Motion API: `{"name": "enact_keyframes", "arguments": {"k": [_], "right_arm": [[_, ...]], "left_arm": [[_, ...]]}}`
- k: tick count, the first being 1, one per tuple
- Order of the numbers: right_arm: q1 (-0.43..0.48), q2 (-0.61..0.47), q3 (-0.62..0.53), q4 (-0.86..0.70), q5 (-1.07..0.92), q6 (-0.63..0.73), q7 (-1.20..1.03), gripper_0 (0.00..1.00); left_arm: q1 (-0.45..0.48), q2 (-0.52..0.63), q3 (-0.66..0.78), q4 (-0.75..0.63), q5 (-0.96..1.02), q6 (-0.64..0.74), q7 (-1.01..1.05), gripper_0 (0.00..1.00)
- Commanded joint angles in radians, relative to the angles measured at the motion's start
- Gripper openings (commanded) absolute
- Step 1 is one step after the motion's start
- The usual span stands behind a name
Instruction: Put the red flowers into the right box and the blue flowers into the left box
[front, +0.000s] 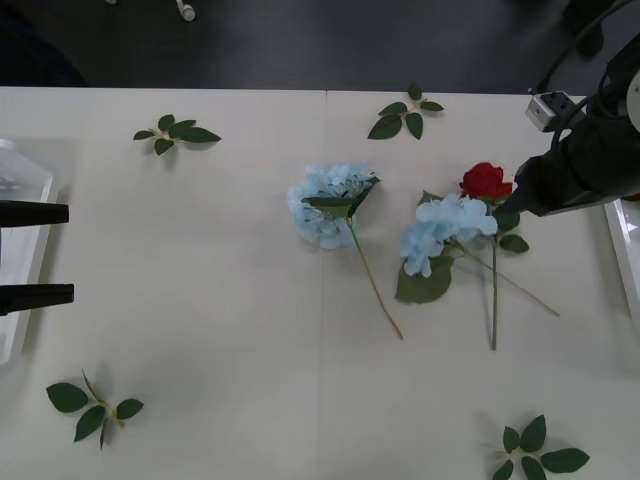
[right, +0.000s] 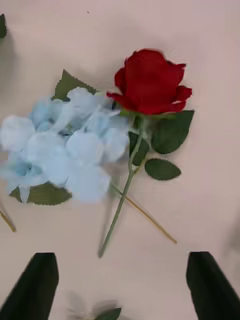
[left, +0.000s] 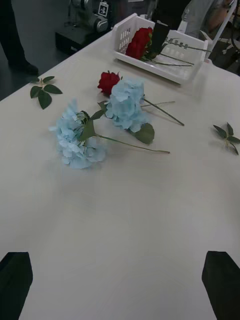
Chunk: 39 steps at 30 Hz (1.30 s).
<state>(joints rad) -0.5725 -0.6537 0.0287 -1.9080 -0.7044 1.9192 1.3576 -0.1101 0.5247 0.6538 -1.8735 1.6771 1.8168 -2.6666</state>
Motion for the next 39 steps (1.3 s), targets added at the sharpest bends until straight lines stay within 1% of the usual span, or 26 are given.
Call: {"name": "enact_keyframes", "arguments": {"k": [1, 13, 19, 32, 39], "right_arm": [[-0.017, -0.029, -0.004, -0.020, 0.008, 0.001, 0.021, 1.00], [-0.015, -0.030, -0.007, -0.011, 0.051, 0.001, 0.011, 1.00], [-0.017, -0.030, -0.024, 0.035, 0.076, 0.001, 0.014, 1.00], [-0.017, -0.029, -0.023, 0.150, 0.117, -0.002, 0.034, 1.00], [-0.017, 0.026, -0.024, 0.224, 0.197, -0.092, 0.055, 1.00]], "left_arm": [[-0.014, 0.017, 0.012, -0.012, 0.003, -0.010, -0.039, 1.00], [-0.014, 0.017, 0.012, -0.012, 0.003, -0.010, -0.039, 1.00], [-0.014, 0.017, 0.012, -0.012, 0.003, -0.010, -0.039, 1.00], [-0.014, 0.017, 0.012, -0.012, 0.003, -0.010, -0.039, 1.00], [-0.014, 0.017, 0.012, -0.012, 0.003, -0.010, -0.039, 1.00]]}}
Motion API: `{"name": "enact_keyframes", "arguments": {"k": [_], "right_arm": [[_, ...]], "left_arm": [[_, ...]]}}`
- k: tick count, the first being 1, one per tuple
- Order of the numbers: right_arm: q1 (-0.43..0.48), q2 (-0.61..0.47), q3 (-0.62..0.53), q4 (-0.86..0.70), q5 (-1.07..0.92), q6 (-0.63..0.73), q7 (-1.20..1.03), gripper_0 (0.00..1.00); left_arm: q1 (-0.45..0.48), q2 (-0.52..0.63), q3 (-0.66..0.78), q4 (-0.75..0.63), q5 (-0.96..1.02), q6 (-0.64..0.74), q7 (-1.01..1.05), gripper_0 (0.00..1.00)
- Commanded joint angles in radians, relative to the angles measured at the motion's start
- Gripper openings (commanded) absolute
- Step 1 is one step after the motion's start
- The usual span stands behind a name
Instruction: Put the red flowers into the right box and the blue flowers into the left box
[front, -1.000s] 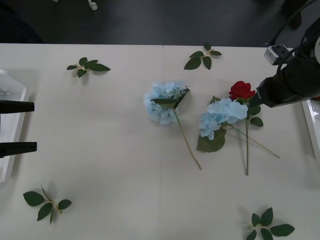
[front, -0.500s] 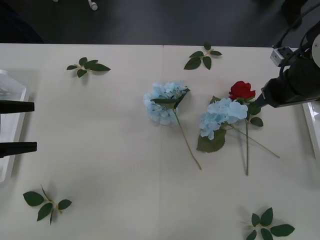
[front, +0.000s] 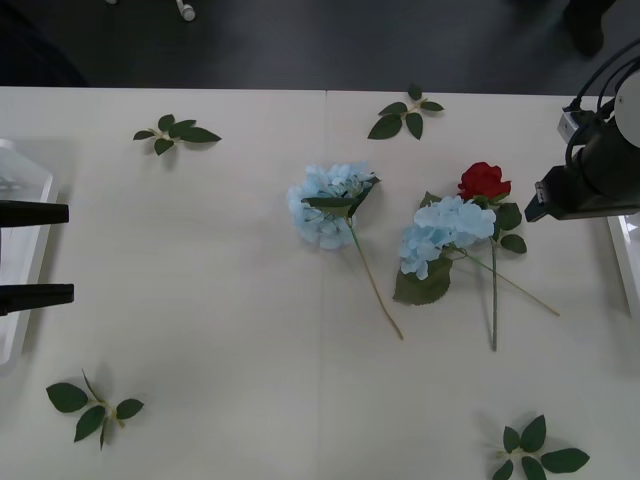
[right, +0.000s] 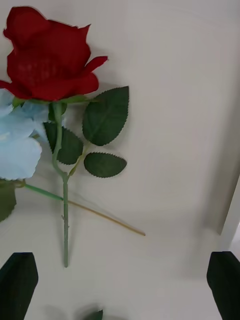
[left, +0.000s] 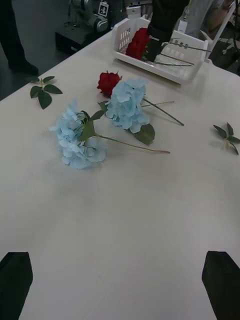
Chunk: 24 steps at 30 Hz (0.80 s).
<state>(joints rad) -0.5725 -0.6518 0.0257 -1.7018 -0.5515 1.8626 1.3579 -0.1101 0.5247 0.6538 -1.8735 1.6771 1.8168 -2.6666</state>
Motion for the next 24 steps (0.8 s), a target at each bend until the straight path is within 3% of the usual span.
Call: {"name": "enact_keyframes", "arguments": {"k": [1, 17, 24], "right_arm": [[-0.017, 0.030, -0.021, 0.021, 0.053, -0.042, 0.055, 1.00], [-0.017, 0.112, 0.062, 0.195, 0.120, -0.315, 0.118, 1.00], [-0.015, 0.135, 0.069, 0.226, 0.145, -0.329, 0.124, 1.00]], "left_arm": [[-0.014, 0.017, 0.012, -0.012, 0.003, -0.010, -0.039, 1.00], [-0.014, 0.017, 0.012, -0.012, 0.003, -0.010, -0.039, 1.00], [-0.014, 0.017, 0.012, -0.012, 0.003, -0.010, -0.039, 1.00]]}}
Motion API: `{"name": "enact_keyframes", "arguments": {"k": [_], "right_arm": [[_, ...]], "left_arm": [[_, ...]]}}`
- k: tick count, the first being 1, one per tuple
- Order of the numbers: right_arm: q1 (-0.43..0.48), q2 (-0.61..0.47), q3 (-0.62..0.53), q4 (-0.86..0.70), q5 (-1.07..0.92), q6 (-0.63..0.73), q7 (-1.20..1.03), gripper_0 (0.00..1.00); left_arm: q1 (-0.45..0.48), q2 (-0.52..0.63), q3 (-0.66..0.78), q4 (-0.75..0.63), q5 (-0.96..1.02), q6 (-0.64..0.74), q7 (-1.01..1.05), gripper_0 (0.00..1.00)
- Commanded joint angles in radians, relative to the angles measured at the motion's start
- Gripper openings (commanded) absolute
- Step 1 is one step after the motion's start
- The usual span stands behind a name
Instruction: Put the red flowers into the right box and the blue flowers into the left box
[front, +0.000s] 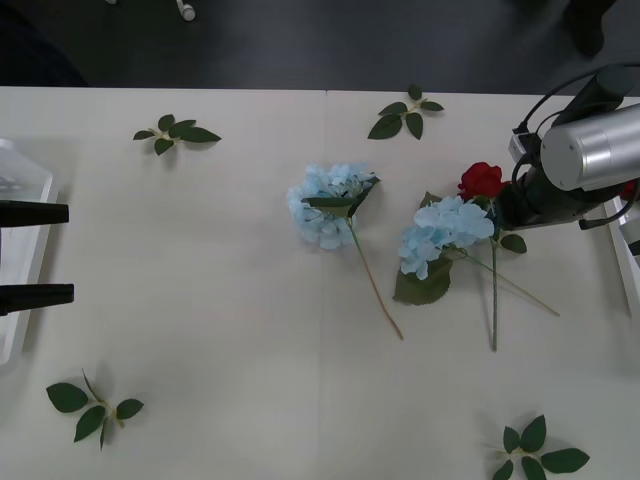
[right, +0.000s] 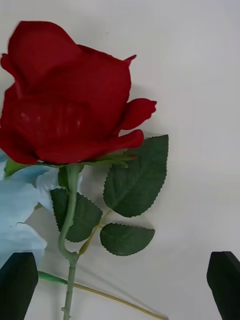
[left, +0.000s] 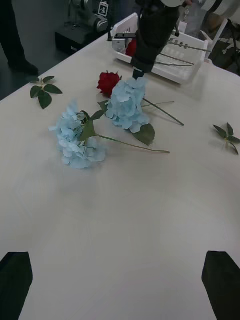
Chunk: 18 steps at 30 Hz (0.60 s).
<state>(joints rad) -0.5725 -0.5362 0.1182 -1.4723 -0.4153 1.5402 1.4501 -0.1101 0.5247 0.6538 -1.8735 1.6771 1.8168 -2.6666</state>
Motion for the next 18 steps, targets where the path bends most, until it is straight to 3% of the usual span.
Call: {"name": "enact_keyframes", "arguments": {"k": [1, 18], "right_arm": [[-0.015, 0.019, -0.022, -0.002, 0.007, -0.006, 0.033, 1.00], [-0.015, 0.062, 0.004, 0.102, 0.007, -0.057, 0.076, 1.00]], "left_arm": [[-0.014, 0.017, 0.012, -0.012, 0.003, -0.010, -0.039, 1.00], [-0.014, 0.017, 0.012, -0.012, 0.003, -0.010, -0.039, 1.00]]}}
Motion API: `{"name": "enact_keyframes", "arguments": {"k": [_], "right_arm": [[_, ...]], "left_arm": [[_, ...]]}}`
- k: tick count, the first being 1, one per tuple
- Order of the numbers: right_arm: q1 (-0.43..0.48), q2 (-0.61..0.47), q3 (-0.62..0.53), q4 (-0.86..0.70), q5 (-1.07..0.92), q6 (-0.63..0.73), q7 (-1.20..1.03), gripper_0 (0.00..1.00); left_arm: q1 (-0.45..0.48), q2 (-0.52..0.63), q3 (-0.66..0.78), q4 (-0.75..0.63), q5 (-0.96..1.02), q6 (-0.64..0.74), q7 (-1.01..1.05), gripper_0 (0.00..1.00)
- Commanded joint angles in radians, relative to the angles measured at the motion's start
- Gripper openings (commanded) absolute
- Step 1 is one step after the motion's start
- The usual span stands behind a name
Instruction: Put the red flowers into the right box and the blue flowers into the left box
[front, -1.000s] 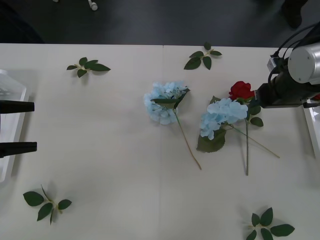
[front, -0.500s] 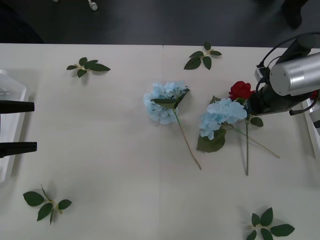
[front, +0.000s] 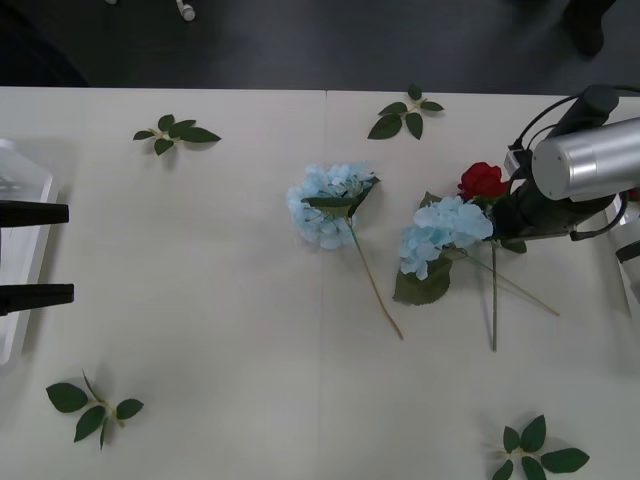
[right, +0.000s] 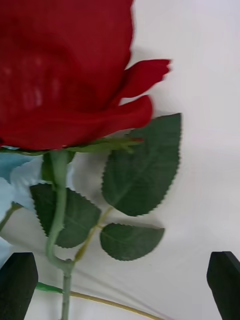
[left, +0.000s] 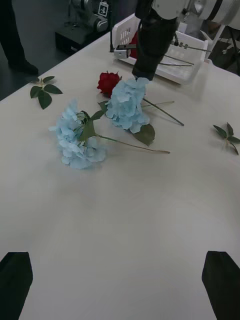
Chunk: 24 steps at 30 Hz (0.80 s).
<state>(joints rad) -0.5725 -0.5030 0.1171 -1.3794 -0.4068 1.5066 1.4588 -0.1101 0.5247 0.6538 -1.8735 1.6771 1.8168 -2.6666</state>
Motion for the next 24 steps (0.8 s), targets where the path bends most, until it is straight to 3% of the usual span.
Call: {"name": "enact_keyframes", "arguments": {"k": [1, 24], "right_arm": [[-0.015, 0.029, 0.007, 0.016, -0.003, -0.031, 0.071, 1.00], [0.023, 0.038, 0.018, 0.034, -0.018, -0.111, 0.118, 1.00]], "left_arm": [[-0.014, 0.017, 0.012, -0.012, 0.003, -0.010, -0.039, 1.00], [-0.014, 0.017, 0.012, -0.012, 0.003, -0.010, -0.039, 1.00]]}}
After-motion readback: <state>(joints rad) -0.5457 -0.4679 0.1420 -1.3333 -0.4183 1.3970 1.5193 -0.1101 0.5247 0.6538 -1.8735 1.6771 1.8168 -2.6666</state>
